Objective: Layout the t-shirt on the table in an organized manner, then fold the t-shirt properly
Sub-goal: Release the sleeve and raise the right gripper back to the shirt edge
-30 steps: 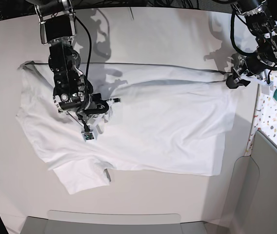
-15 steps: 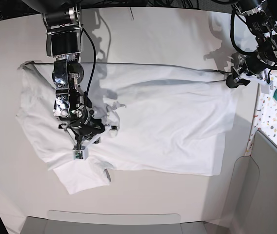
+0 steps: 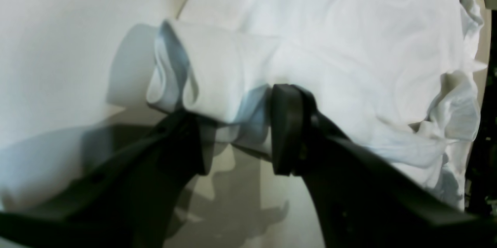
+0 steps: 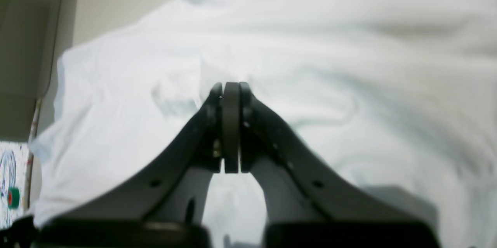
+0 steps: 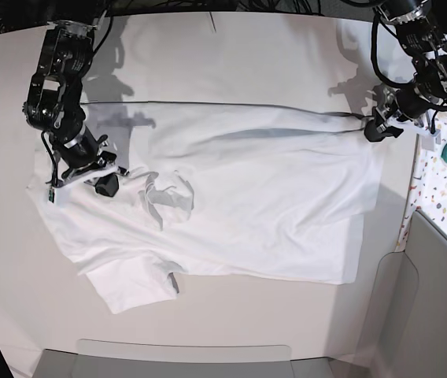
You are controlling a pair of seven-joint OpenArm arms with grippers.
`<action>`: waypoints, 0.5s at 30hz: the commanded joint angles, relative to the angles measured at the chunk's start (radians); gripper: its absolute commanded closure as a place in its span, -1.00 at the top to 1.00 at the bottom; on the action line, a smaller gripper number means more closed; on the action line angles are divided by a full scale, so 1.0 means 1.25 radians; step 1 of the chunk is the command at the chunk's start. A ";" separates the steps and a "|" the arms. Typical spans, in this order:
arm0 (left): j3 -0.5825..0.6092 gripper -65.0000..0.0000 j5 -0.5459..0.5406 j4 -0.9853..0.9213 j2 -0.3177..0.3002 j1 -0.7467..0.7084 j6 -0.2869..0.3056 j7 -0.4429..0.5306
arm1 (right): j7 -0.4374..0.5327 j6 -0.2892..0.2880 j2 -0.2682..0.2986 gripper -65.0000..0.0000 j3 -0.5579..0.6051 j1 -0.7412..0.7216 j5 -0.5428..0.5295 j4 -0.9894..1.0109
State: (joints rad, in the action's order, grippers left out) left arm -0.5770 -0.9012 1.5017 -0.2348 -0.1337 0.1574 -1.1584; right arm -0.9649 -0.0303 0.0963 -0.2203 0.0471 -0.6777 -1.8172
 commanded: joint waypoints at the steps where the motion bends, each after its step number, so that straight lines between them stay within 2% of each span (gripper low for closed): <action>1: 0.002 -0.33 0.019 0.003 -0.004 -0.004 -0.005 -0.029 | 0.000 -0.007 0.003 -1.00 -0.022 0.024 -0.024 -0.024; 9: 0.002 -0.33 0.023 0.003 -0.005 -0.004 -0.005 -0.025 | -0.013 -0.014 0.001 -1.00 -0.245 0.197 -0.075 -0.102; 10: 0.002 -0.33 0.023 0.003 -0.005 -0.004 -0.005 -0.024 | -0.013 -0.018 0.001 -1.00 -0.272 0.216 -0.098 -0.106; 12: 0.002 -0.33 0.023 0.003 -0.005 -0.004 -0.005 -0.024 | -0.014 -0.057 0.001 -1.00 -0.334 0.254 -0.175 -0.103; 15: 0.002 -0.33 0.023 0.003 -0.005 -0.004 -0.005 -0.024 | -0.019 -0.110 0.000 -0.75 -0.405 0.307 -0.299 -0.091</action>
State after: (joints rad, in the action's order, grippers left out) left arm -0.5766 -0.9012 1.5021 -0.2352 -0.1333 0.1570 -1.1614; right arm -1.0073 -0.1543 0.0826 -0.7219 0.4362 -1.0363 -1.9144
